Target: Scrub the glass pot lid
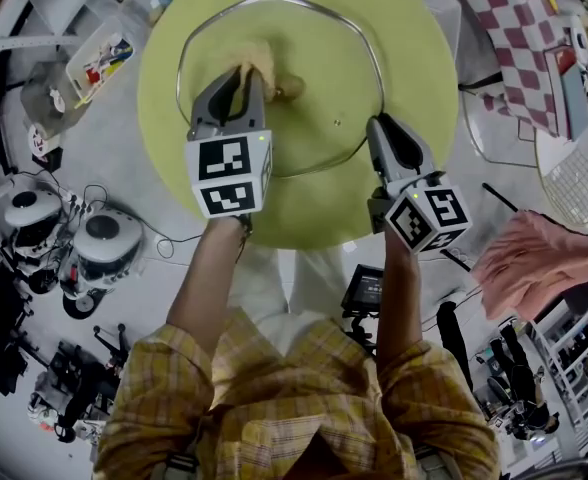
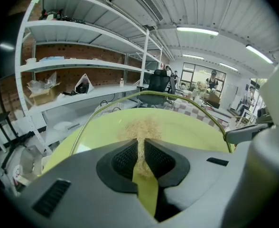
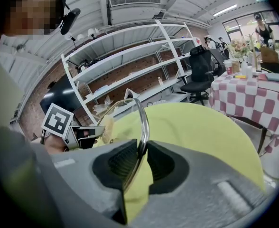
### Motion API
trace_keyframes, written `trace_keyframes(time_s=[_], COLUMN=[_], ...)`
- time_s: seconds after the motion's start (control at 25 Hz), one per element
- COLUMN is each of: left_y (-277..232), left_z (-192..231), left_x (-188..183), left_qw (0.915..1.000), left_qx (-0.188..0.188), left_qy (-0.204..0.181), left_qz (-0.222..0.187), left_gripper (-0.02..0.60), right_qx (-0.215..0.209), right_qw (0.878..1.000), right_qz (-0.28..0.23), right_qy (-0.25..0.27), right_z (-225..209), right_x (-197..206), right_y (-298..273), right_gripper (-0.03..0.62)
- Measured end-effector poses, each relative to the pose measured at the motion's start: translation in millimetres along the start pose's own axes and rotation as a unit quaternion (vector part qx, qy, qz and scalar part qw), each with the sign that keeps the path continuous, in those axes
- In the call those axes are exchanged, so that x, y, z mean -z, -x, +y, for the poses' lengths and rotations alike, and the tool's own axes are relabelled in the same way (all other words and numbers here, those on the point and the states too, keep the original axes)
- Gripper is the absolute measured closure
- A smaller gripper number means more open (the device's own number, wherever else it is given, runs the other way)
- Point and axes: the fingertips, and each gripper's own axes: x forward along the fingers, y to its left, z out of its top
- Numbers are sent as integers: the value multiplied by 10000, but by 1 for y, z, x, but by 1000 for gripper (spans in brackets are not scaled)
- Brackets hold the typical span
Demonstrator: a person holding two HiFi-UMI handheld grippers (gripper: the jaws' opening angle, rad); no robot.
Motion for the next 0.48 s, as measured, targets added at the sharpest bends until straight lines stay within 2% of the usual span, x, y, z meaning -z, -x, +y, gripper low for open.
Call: trace_keyframes(time_s=[0.48], left_y=[11], left_z=[36], left_x=[7], left_qw=[9995], left_qx=[-284], left_qy=[131], left_qz=[107], left_gripper=[537], right_qx=[63], right_qw=[10000], right_qz=[16], right_qy=[36], right_z=[-1], right_x=[0], right_y=[1], right_gripper=[528])
